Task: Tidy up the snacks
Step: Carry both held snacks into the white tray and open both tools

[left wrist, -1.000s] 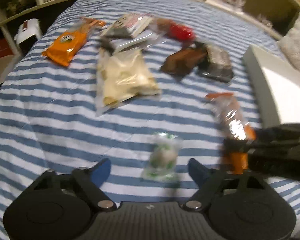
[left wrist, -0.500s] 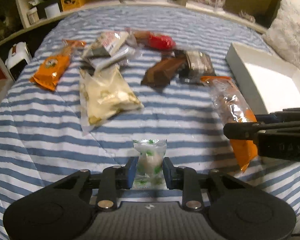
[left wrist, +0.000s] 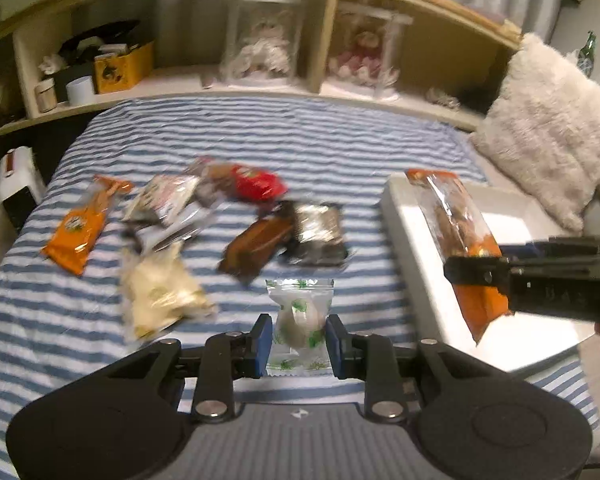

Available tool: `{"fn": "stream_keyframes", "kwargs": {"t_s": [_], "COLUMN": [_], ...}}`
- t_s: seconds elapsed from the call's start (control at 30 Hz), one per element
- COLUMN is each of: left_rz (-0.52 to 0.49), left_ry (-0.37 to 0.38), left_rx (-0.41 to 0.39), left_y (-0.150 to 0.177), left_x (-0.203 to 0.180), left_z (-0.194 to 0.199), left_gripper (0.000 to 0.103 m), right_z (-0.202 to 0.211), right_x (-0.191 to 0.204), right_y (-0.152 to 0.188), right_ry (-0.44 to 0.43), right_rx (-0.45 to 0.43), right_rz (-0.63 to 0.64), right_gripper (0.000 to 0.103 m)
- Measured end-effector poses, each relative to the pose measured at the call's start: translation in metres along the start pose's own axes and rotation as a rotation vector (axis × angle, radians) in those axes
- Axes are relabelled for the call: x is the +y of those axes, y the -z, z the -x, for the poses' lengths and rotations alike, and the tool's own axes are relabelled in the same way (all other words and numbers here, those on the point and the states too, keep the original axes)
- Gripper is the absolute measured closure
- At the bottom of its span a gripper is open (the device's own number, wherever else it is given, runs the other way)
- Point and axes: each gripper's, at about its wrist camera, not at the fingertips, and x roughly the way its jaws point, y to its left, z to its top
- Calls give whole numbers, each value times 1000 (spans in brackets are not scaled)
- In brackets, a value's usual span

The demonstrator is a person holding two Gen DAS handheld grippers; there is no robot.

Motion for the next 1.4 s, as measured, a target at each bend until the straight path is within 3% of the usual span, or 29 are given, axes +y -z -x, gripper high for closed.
{"fn": "stream_keyframes", "kwargs": {"t_s": [0.4,0.7,1.0,1.4], "left_rz": [-13,-59,-78,-77], "left_ry": [128,170,183,167], "left_rx": [-7,61,134,173], "left_y": [-24,-20,-12,-9], "left_x": [-76,-128,-147,-143], "left_z": [-18,-55,-86,-107], "left_gripper": [72,72,72,73], "right_z": [57,70,54,11], "right_x": [-102,-177,-234,-260], "right_y": [9,37,64,77], "right_ry": [178,282,324,329], "right_rx": [-24,25,78,193], "right_rz": [-44,-95,-150,-168], "right_gripper": [58,58,58,57]}}
